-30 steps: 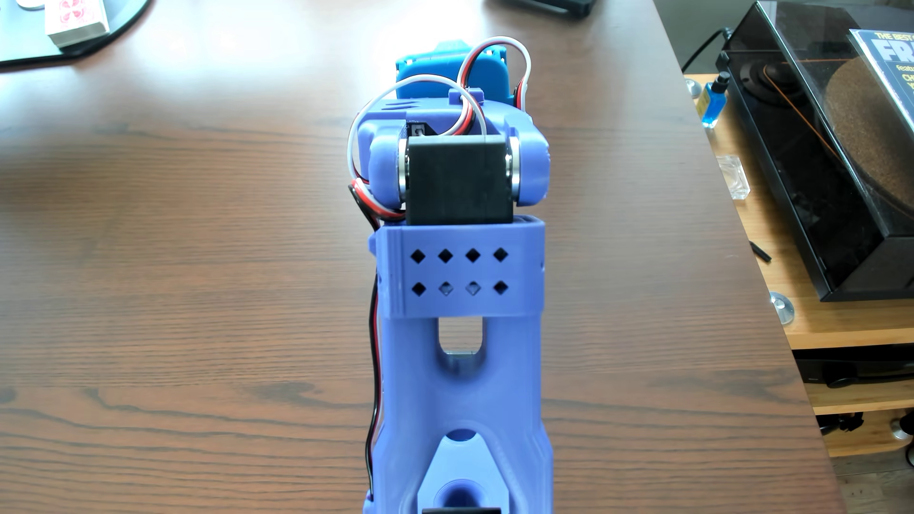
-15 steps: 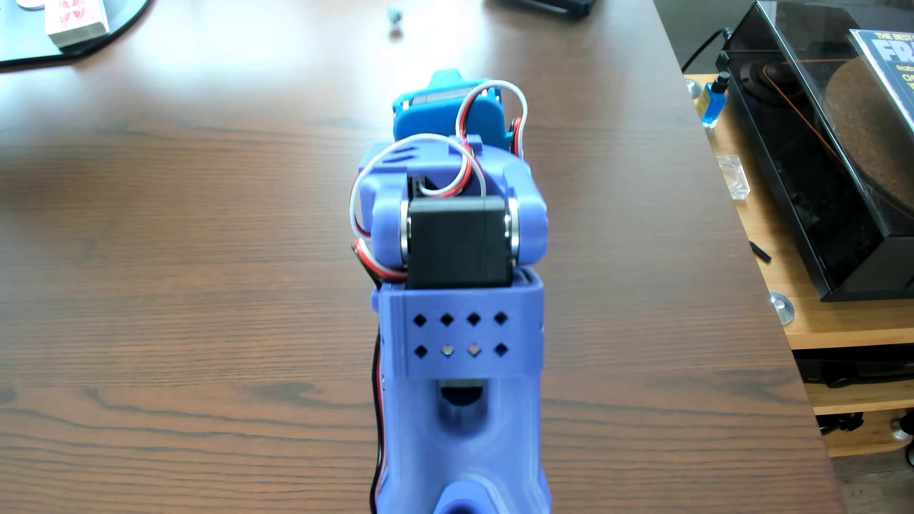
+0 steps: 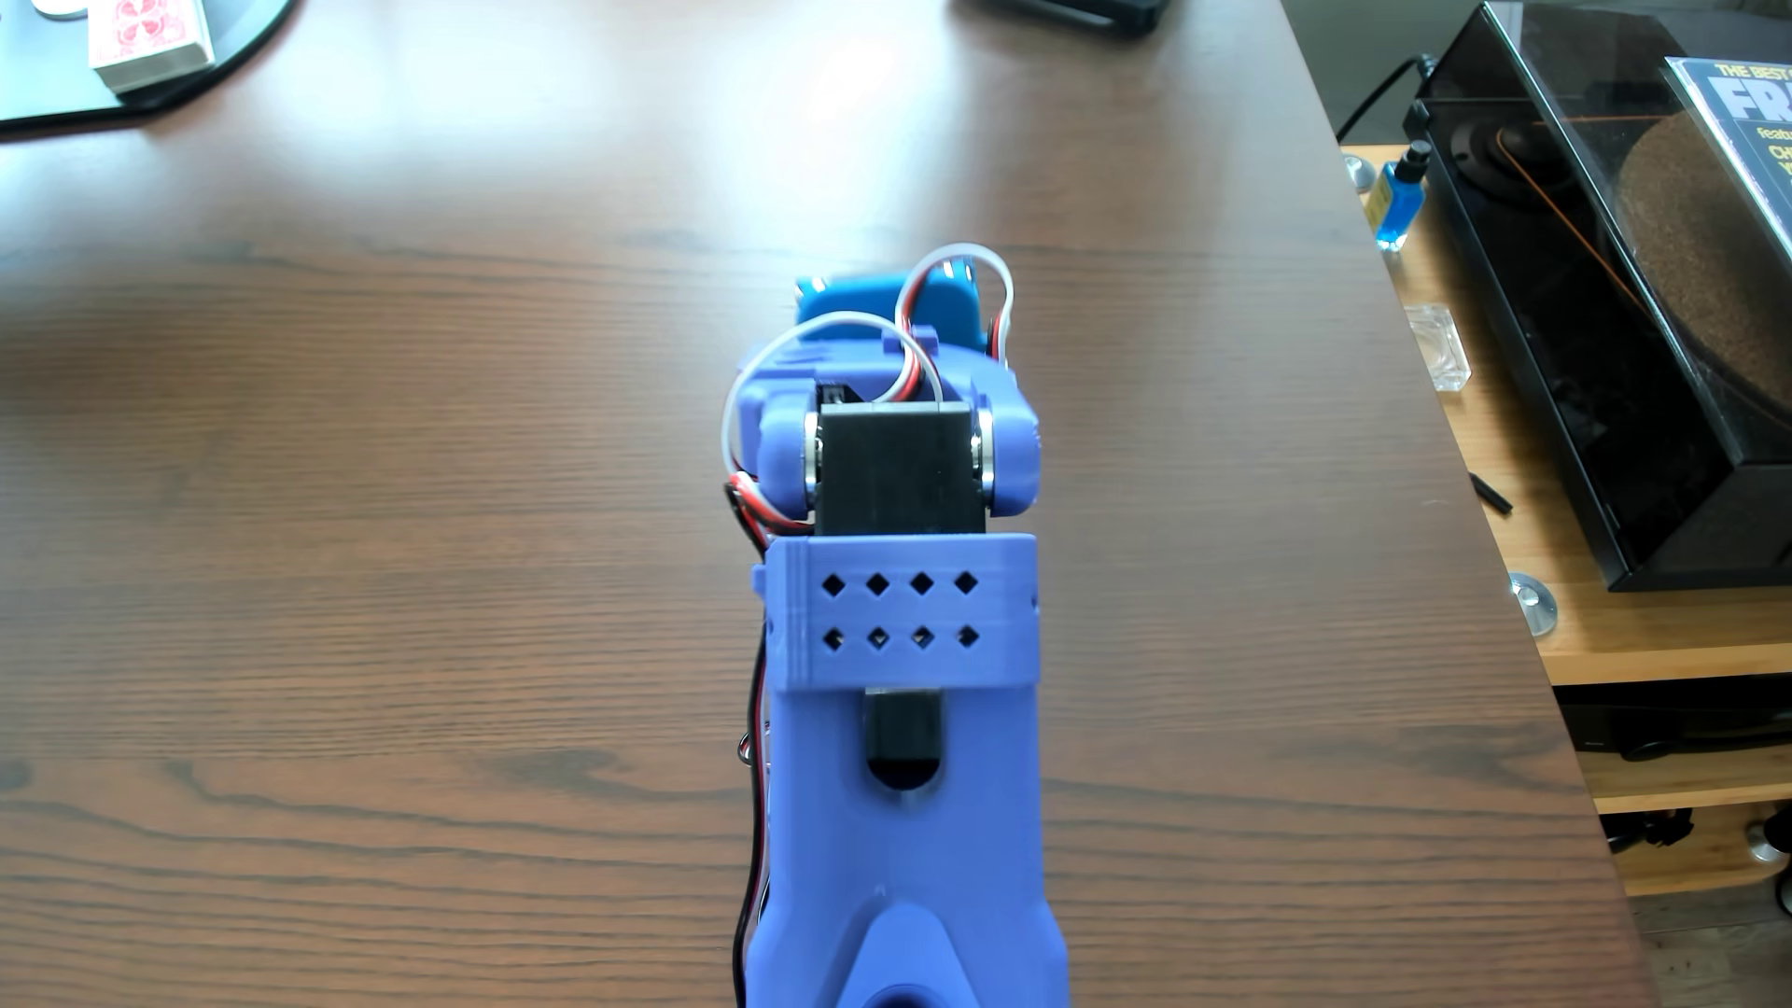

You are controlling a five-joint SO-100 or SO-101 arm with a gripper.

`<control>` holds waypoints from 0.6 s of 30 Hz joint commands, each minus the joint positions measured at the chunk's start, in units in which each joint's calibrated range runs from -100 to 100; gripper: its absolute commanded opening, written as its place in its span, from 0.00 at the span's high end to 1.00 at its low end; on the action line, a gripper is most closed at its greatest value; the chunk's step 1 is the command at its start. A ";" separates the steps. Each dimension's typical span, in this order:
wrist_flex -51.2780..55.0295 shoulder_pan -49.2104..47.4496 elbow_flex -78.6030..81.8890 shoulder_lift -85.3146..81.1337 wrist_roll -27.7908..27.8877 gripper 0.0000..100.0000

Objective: Grab the blue dice

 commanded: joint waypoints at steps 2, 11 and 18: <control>-6.15 0.55 8.48 -0.13 -0.70 0.98; -12.13 -0.51 19.33 -0.13 -1.80 0.99; -16.49 -5.75 26.02 -0.21 -2.01 0.98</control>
